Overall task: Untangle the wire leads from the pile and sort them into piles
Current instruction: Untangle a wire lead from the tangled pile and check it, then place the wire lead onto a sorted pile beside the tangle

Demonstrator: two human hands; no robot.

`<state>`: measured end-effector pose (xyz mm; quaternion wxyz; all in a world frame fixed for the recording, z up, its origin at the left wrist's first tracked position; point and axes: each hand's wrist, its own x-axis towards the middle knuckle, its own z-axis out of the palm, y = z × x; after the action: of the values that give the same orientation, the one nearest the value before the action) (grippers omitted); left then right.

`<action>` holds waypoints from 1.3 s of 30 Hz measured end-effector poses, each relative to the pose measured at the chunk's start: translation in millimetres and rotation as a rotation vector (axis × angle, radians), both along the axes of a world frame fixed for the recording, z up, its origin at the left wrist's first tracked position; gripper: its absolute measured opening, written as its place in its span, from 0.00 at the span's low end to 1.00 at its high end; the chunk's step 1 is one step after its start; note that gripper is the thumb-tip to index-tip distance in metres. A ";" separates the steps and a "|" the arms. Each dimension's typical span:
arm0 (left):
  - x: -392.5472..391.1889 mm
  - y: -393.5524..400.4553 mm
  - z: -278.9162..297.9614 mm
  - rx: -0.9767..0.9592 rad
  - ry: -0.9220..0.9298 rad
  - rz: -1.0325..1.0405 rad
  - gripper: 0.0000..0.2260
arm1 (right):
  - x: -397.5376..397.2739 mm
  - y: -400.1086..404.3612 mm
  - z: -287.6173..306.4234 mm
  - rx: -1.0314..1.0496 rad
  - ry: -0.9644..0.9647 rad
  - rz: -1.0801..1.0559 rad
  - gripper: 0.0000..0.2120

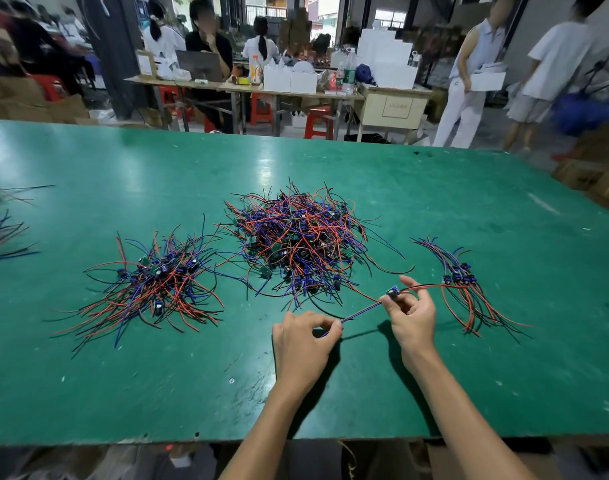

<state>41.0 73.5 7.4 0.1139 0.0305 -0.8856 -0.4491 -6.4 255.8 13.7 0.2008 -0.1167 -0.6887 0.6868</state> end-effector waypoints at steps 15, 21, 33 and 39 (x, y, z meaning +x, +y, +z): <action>1.9 -10.3 3.8 0.508 0.097 0.169 0.05 | 17.1 -2.1 1.9 -0.148 -0.030 0.164 0.20; 3.5 -12.6 4.3 0.602 0.136 0.231 0.08 | 24.3 0.6 11.9 -0.210 -0.048 0.290 0.16; 0.2 -13.8 -1.6 0.612 0.172 0.227 0.08 | 19.9 5.6 6.9 -0.239 -0.039 0.301 0.09; 0.8 -14.4 -1.6 0.609 0.175 0.224 0.09 | 19.6 11.7 5.9 -0.314 -0.052 0.339 0.12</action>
<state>41.8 59.1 5.8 0.2238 0.1218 -0.6889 -0.6786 13.2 267.5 19.5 0.0440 -0.0466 -0.5880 0.8063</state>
